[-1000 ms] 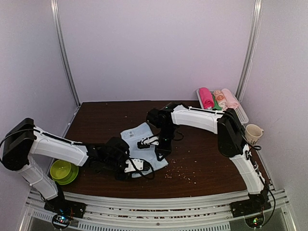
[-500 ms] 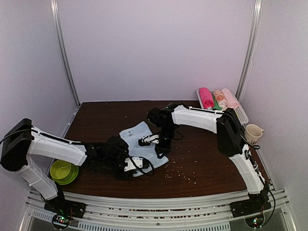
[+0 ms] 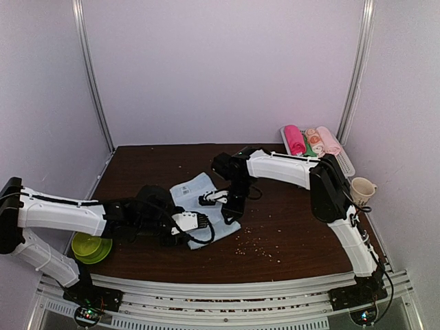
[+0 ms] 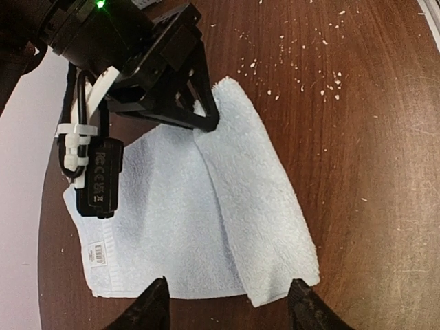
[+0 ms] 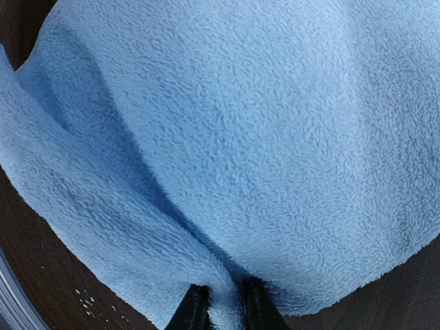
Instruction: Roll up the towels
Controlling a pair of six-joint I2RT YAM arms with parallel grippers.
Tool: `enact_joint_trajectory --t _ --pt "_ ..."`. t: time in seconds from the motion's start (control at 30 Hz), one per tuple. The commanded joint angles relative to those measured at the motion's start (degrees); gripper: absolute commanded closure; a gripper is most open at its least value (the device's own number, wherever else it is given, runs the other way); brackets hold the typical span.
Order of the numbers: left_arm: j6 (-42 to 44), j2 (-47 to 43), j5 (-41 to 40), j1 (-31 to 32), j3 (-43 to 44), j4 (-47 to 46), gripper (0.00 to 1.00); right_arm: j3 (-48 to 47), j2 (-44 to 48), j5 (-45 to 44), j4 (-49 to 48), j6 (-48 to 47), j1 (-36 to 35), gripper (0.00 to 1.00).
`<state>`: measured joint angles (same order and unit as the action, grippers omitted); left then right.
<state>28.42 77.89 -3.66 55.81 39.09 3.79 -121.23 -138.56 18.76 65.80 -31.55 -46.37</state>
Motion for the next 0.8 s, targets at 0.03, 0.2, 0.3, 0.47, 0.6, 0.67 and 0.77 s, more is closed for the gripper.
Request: enact_joint_trajectory --t 0.03,0.2,0.3,0.47,0.6,0.67,0.77 --pt "4.0 3.8 -0.1 0.2 2.4 -2.1 0.41 0.7 -0.4 -2.3 -1.4 1.8 1.1 0.80" --pt "4.5 14.4 -1.9 2.4 9.0 1.5 0.49 0.3 -0.4 -2.2 -0.9 2.9 1.3 0.79" --pt "4.6 16.0 -2.3 3.4 9.4 0.5 0.50 0.2 -0.4 -2.2 -0.5 3.3 1.3 0.78" --pt "4.5 14.3 -1.1 4.2 9.6 0.2 0.49 0.3 -0.6 -3.0 -0.1 3.8 1.3 0.78" --pt "4.6 12.9 0.1 5.3 10.0 1.2 0.49 0.5 -0.6 -3.3 0.0 3.9 1.3 0.78" --pt "4.6 13.3 0.3 5.9 10.3 1.3 0.48 0.4 -0.7 -3.5 0.0 3.9 1.3 0.78" --pt "4.2 16.6 -0.2 7.3 12.4 3.1 0.48 0.1 -0.9 -3.6 -0.3 4.2 1.4 0.77"
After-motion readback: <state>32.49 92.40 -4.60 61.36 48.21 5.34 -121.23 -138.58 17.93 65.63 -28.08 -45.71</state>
